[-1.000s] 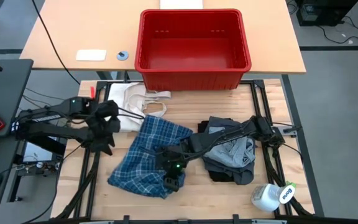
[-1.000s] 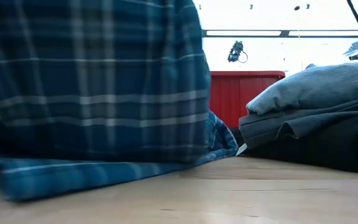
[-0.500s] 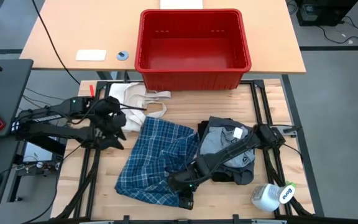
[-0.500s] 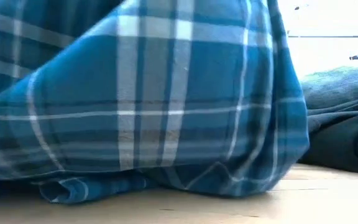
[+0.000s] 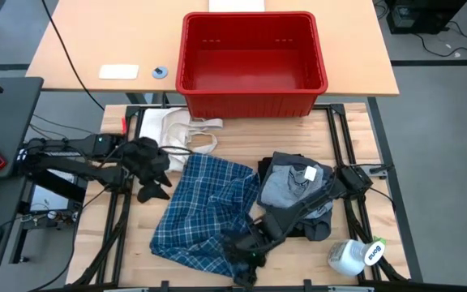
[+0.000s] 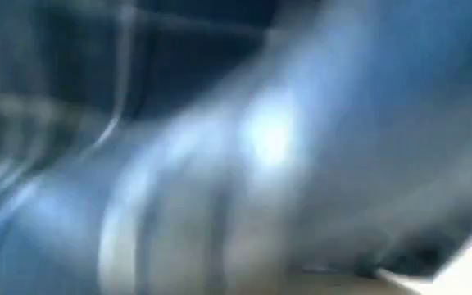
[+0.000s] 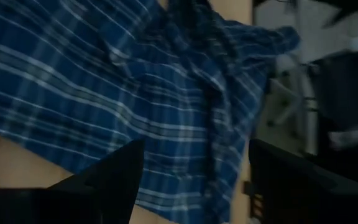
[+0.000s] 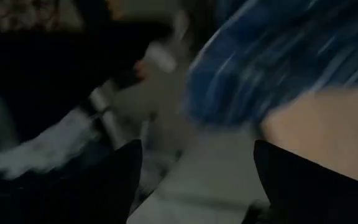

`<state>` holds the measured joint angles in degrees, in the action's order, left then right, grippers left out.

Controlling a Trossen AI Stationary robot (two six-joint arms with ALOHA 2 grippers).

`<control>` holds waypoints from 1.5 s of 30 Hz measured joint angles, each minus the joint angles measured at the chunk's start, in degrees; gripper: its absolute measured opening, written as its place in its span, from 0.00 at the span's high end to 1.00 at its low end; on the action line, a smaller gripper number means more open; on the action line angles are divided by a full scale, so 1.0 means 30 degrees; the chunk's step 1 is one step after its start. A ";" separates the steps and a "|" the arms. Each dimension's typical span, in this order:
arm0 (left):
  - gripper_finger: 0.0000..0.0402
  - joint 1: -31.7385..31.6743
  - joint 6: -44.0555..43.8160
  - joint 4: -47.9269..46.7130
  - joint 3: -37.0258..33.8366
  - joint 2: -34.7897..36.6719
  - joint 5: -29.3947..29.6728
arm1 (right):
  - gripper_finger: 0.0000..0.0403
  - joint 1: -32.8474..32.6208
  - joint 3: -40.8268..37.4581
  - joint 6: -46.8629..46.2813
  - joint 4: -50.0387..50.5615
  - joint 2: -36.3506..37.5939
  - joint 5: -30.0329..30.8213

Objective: Fold Laundry from Bin
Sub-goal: Fold the blue checkered pants

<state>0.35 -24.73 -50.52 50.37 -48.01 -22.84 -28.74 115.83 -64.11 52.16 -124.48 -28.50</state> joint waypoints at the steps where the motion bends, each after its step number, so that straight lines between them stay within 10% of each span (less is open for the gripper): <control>1: 0.27 0.0411 -0.0180 0.0146 0.0000 -0.0013 0.0813 | 0.22 -0.0186 0.0141 -0.0651 -0.0029 0.0006 -0.0733; 5: 0.27 0.1529 0.0778 0.1076 -0.0007 -0.0510 0.3137 | 0.23 -0.0911 0.0459 -0.1375 0.0066 0.0035 -0.0557; 12: 0.29 0.1251 0.5207 0.1532 -0.0336 -0.3185 0.3664 | 0.28 -0.0553 0.0501 0.0054 0.1024 0.0035 1.0517; 19: 0.38 -0.1220 0.8902 0.4832 -0.1742 -0.6519 0.3597 | 0.35 0.3035 0.0502 0.2146 0.6828 0.0354 1.3865; 29: 0.48 -0.5031 0.9660 0.7229 -0.1938 -1.0200 0.3529 | 0.42 0.7103 -0.1095 1.0988 0.9117 0.1757 1.1841; 45: 0.51 -0.7561 0.8782 1.1201 -0.1931 -1.3461 0.1085 | 0.48 1.3027 -1.3431 1.8833 -0.2620 0.6036 0.6274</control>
<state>-22.33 1.62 -16.91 44.58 -88.39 -19.58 10.34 75.54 -7.61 44.30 -106.37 -9.68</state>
